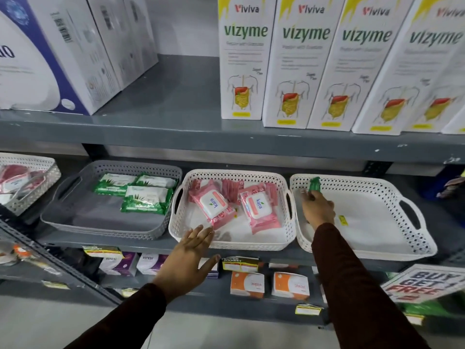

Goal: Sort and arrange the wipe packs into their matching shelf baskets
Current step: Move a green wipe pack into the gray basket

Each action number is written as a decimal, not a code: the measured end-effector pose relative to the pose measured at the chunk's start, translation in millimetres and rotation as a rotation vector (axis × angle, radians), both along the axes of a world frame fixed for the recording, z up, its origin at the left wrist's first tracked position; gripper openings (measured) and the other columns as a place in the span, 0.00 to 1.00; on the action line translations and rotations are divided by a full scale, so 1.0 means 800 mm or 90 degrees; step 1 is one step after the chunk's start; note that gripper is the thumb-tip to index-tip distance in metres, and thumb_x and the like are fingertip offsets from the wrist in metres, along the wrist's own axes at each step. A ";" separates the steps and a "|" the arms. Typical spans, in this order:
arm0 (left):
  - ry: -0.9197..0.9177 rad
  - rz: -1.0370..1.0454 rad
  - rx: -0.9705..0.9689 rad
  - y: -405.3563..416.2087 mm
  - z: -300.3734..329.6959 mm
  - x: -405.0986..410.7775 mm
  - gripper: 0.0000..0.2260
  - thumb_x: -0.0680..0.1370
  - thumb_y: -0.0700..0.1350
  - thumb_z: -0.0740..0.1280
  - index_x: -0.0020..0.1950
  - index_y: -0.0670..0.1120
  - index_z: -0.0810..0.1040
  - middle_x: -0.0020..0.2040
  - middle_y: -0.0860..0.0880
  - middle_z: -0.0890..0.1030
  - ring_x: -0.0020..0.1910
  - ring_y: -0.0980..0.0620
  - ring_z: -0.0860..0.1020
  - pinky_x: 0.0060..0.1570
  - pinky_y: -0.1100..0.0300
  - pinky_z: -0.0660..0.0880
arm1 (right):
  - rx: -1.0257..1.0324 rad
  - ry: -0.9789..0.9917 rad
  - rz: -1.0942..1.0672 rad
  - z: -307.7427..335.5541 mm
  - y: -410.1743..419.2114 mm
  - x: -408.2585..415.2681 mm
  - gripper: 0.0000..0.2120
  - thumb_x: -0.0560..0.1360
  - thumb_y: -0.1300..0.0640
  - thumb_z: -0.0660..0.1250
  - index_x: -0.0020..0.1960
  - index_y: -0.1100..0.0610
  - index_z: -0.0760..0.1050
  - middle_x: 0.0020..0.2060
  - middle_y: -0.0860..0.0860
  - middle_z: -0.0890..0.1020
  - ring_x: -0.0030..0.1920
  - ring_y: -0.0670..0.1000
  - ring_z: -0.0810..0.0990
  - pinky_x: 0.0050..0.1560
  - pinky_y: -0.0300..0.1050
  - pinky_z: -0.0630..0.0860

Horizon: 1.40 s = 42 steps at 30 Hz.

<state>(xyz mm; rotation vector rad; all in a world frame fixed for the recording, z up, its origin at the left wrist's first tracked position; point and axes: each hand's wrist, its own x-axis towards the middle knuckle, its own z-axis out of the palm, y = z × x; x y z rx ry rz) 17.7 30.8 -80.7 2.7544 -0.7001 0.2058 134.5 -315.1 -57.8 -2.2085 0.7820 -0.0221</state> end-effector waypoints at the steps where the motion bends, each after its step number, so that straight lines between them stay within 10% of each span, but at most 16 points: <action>1: 0.005 0.005 -0.005 -0.003 0.000 0.001 0.29 0.79 0.61 0.55 0.74 0.43 0.66 0.75 0.47 0.67 0.76 0.47 0.60 0.75 0.52 0.53 | 0.008 -0.026 -0.016 -0.001 -0.008 -0.001 0.21 0.77 0.42 0.63 0.65 0.52 0.72 0.61 0.63 0.76 0.63 0.65 0.75 0.63 0.56 0.73; 5: 0.020 -0.010 0.024 0.000 -0.002 0.001 0.30 0.80 0.61 0.50 0.76 0.45 0.63 0.76 0.48 0.64 0.77 0.49 0.56 0.76 0.55 0.49 | 0.051 -0.121 -0.125 -0.012 -0.033 -0.014 0.16 0.73 0.66 0.64 0.59 0.59 0.67 0.54 0.64 0.81 0.51 0.66 0.82 0.53 0.59 0.81; 9: 0.040 0.015 0.006 0.012 0.003 -0.001 0.32 0.79 0.63 0.46 0.77 0.46 0.61 0.77 0.49 0.62 0.77 0.51 0.54 0.75 0.56 0.50 | 0.423 -0.303 -0.255 -0.005 -0.054 -0.024 0.23 0.73 0.72 0.70 0.63 0.60 0.66 0.63 0.65 0.76 0.52 0.59 0.80 0.53 0.55 0.82; 14: 0.016 0.082 -0.018 0.055 0.016 -0.008 0.32 0.79 0.63 0.48 0.76 0.43 0.62 0.77 0.46 0.63 0.77 0.49 0.55 0.75 0.57 0.48 | 0.582 -0.384 -0.099 0.032 -0.027 -0.037 0.21 0.72 0.70 0.72 0.58 0.53 0.70 0.61 0.61 0.80 0.58 0.58 0.82 0.51 0.50 0.81; 27: 0.061 0.226 0.010 0.276 0.020 -0.009 0.26 0.83 0.54 0.56 0.77 0.43 0.59 0.77 0.45 0.62 0.77 0.47 0.56 0.74 0.56 0.48 | 0.451 -0.219 0.473 0.057 0.380 -0.004 0.25 0.71 0.74 0.71 0.52 0.44 0.79 0.61 0.57 0.79 0.47 0.52 0.84 0.36 0.41 0.83; 34: 0.081 0.195 0.000 0.353 0.020 -0.002 0.24 0.83 0.53 0.55 0.77 0.45 0.60 0.78 0.47 0.61 0.77 0.49 0.56 0.75 0.53 0.50 | 0.322 -0.159 0.505 0.025 0.541 0.016 0.19 0.73 0.68 0.72 0.43 0.43 0.74 0.58 0.47 0.76 0.45 0.48 0.82 0.37 0.41 0.83; 37: 0.071 0.168 -0.008 0.362 0.017 -0.001 0.24 0.83 0.54 0.54 0.77 0.46 0.60 0.78 0.47 0.61 0.77 0.49 0.55 0.76 0.54 0.49 | 0.328 -0.136 0.449 0.012 0.589 0.027 0.16 0.74 0.69 0.70 0.45 0.48 0.72 0.52 0.51 0.78 0.48 0.57 0.82 0.48 0.56 0.84; 42: 0.041 0.160 -0.007 0.370 0.011 0.000 0.24 0.83 0.55 0.54 0.77 0.45 0.60 0.77 0.46 0.63 0.77 0.48 0.56 0.75 0.55 0.47 | 0.290 -0.082 0.432 0.001 0.622 0.026 0.11 0.78 0.64 0.67 0.56 0.51 0.75 0.61 0.54 0.79 0.48 0.49 0.77 0.46 0.42 0.73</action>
